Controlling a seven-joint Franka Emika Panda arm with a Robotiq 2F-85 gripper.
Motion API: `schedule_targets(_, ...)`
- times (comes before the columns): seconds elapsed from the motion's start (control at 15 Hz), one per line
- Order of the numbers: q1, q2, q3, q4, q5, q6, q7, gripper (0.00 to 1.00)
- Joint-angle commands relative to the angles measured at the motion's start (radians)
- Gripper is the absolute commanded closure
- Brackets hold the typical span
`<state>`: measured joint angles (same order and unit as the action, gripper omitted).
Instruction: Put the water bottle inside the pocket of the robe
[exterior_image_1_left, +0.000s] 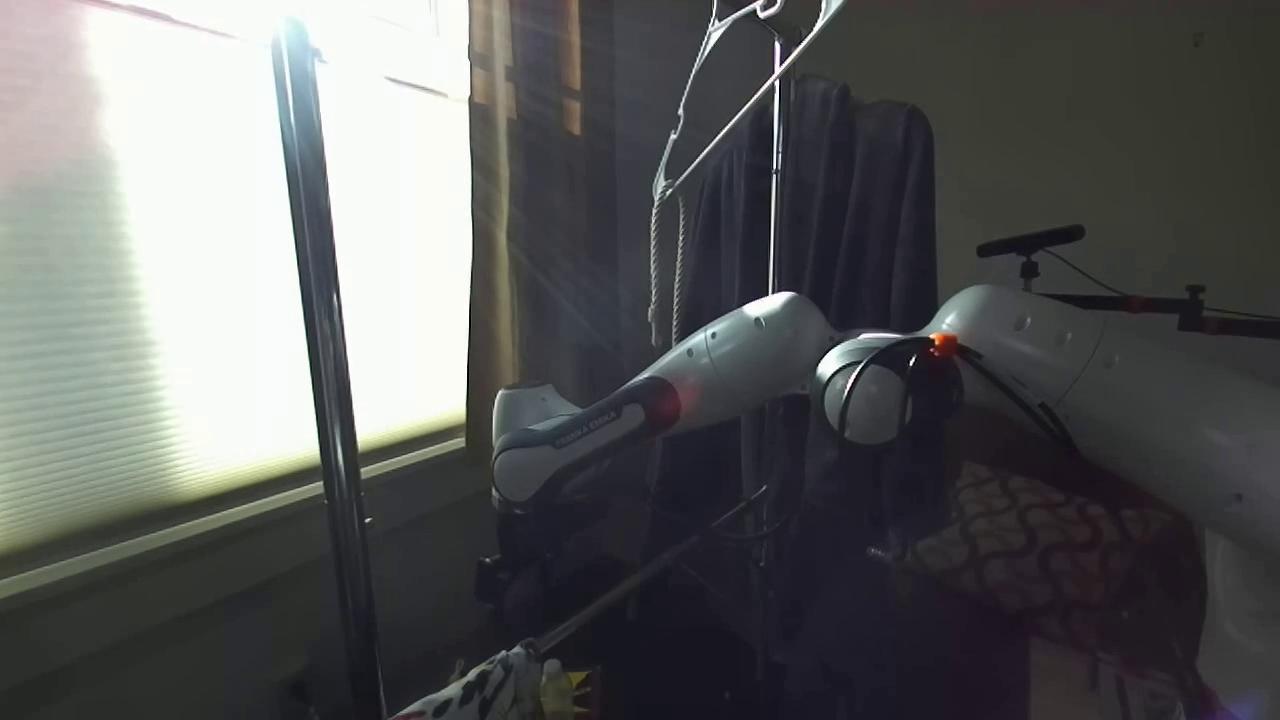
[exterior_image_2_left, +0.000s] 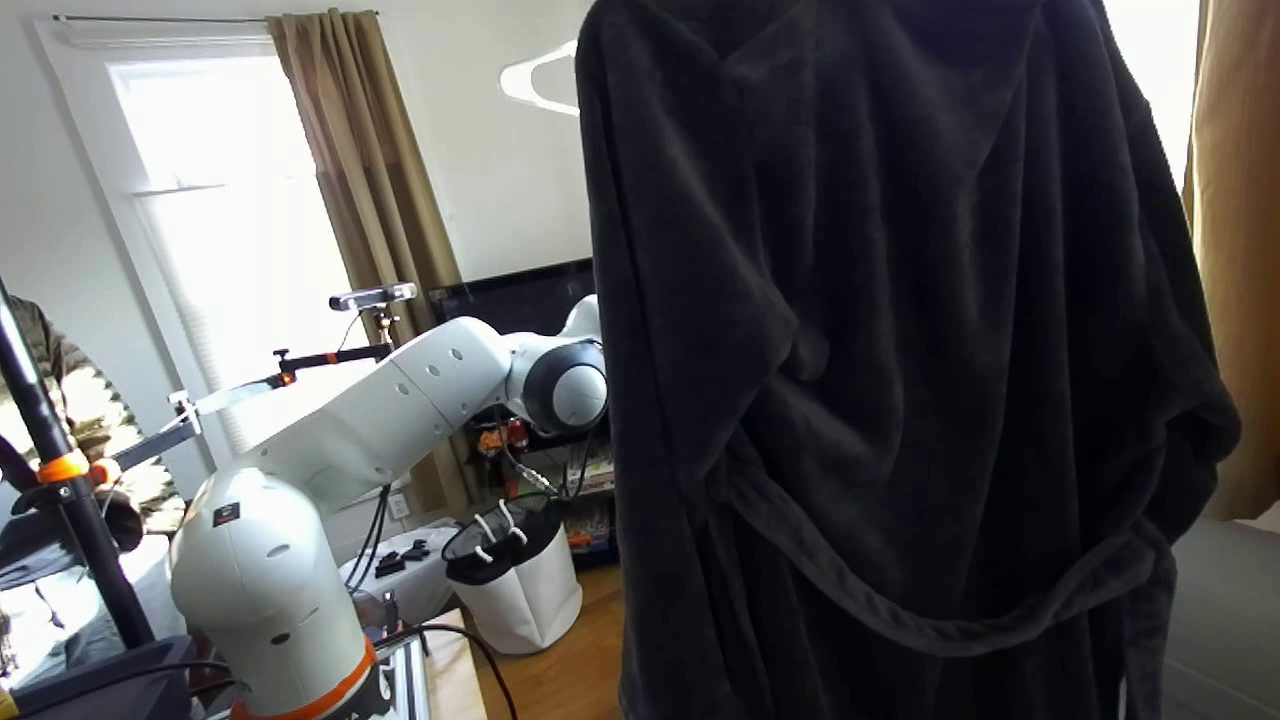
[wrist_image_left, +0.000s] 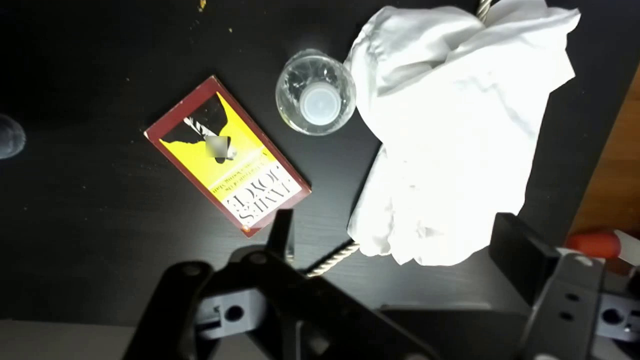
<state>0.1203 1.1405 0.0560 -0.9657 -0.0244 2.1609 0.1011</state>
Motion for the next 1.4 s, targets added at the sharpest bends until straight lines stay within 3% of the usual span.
schedule_targets(0.0,0.015,0.060,-0.011,0.080,0.004,0.060,-0.012,0.00)
schedule_targets(0.2,0.040,0.021,-0.027,0.087,-0.018,0.124,-0.007,0.00)
schedule_targets(0.53,0.050,0.086,-0.038,0.230,-0.010,-0.034,0.024,0.00)
schedule_targets(0.73,0.041,0.138,-0.069,0.280,-0.012,-0.188,0.087,0.00)
schedule_targets(1.33,-0.008,0.291,-0.036,0.412,0.042,-0.436,0.067,0.00)
